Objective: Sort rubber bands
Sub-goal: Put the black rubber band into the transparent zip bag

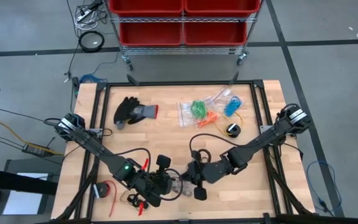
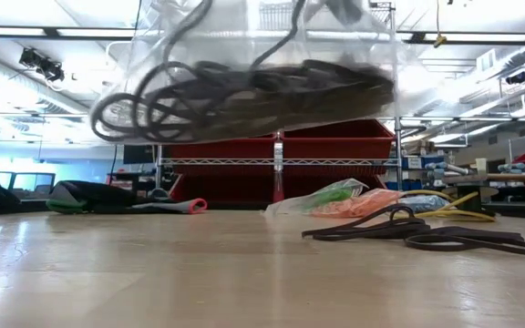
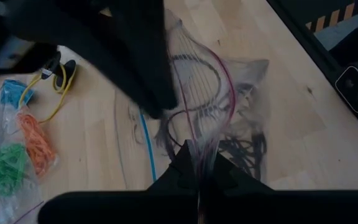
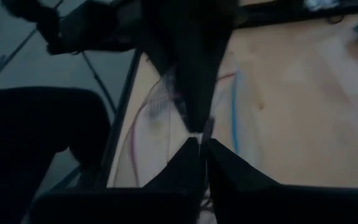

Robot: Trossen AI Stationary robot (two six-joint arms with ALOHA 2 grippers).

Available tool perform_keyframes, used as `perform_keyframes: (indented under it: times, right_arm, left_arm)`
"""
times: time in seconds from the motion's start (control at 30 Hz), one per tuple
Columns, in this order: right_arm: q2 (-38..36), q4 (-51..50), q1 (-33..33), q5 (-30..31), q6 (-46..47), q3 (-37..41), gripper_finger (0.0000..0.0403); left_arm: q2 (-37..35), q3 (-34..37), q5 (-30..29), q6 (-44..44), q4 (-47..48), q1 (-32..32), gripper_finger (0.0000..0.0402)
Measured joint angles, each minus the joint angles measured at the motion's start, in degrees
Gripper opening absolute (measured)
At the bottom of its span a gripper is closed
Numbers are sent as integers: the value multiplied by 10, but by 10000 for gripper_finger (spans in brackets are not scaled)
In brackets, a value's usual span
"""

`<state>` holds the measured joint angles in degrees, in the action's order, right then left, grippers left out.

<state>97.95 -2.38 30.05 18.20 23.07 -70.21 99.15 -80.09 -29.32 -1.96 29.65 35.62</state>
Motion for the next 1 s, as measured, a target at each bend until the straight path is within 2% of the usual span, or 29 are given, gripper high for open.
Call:
perform_keyframes:
  times: [0.3,0.47,0.73,1.0]
  right_arm:
    - [-40,-118,41,169,2,-51,92]
    - [-64,-198,77,230,56,-63,107]
    - [-35,-467,117,236,322,-51,101]
    - [18,-467,140,221,463,60,98]
  left_arm:
    - [0,0,0,0,0,0,2]
    - [0,0,0,0,-2,0,2]
    - [0,0,0,0,-24,0,2]
    - [0,0,0,0,-42,0,2]
